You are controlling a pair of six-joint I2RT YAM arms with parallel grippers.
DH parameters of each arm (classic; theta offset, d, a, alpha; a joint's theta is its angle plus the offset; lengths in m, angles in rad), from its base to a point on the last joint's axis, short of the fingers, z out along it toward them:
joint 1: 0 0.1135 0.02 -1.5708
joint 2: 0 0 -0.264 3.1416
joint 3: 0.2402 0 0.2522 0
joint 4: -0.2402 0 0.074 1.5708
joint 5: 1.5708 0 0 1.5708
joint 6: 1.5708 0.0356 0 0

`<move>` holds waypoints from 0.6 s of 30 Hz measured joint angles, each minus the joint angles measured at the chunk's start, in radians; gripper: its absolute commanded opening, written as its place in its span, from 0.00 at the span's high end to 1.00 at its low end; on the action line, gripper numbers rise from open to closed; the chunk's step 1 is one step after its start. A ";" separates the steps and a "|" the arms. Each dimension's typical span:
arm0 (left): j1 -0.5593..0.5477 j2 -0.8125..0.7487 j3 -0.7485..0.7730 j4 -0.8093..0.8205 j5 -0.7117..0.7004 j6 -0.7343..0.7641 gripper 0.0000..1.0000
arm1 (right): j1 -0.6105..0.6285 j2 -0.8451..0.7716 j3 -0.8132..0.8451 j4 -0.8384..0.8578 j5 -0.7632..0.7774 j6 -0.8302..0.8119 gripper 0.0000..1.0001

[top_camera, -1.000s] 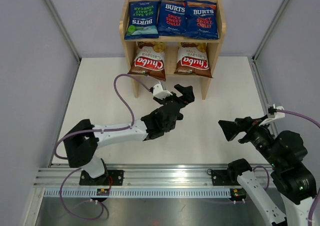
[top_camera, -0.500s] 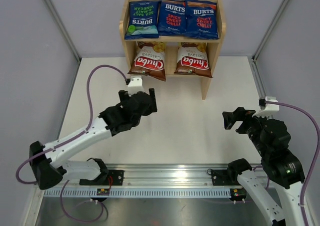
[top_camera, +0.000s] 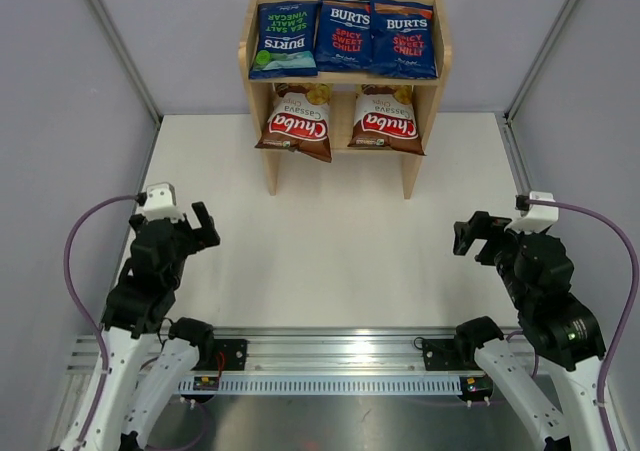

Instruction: Place and organize the chips bags onto the shelf

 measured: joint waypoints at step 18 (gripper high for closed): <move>0.005 -0.433 -0.116 0.030 0.031 0.067 0.01 | 0.000 -0.116 0.117 -0.105 -0.013 -0.018 0.01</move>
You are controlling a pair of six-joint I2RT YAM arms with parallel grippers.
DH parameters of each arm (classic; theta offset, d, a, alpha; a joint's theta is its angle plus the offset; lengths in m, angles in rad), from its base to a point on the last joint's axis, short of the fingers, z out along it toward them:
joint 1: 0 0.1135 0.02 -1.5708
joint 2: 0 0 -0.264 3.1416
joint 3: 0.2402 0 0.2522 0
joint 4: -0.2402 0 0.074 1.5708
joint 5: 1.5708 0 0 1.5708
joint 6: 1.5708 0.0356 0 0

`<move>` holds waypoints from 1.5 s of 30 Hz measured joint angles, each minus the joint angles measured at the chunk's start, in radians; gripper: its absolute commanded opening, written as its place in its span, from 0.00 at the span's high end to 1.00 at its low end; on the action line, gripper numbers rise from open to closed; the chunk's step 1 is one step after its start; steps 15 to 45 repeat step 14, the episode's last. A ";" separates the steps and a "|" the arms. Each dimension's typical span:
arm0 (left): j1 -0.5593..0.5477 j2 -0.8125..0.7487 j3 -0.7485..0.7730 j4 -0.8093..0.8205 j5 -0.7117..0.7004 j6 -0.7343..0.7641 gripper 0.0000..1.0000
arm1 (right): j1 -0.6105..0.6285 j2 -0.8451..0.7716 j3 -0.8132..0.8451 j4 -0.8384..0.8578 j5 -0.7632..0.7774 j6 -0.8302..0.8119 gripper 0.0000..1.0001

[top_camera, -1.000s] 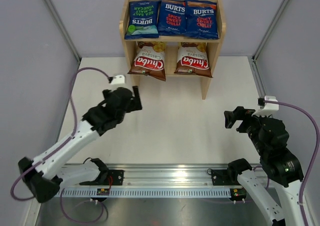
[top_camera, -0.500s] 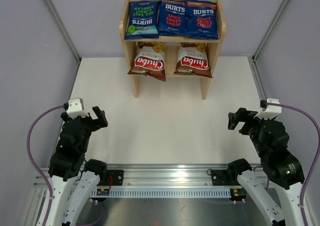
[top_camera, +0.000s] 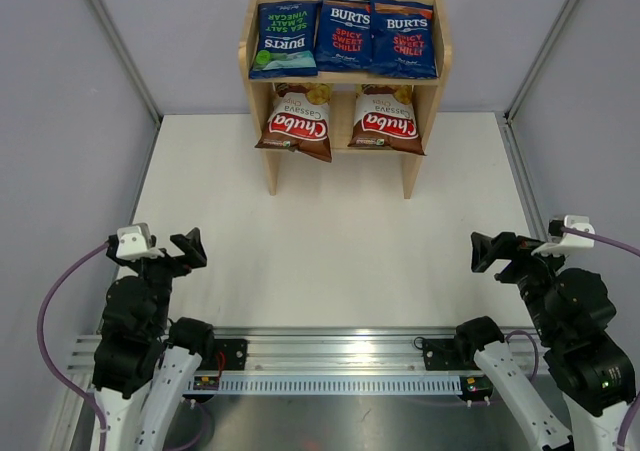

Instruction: Place and organize the chips bags onto the shelf

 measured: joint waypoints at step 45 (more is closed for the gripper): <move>0.000 0.000 -0.003 0.000 0.000 0.002 0.01 | 0.000 -0.048 -0.077 0.068 -0.015 0.014 0.01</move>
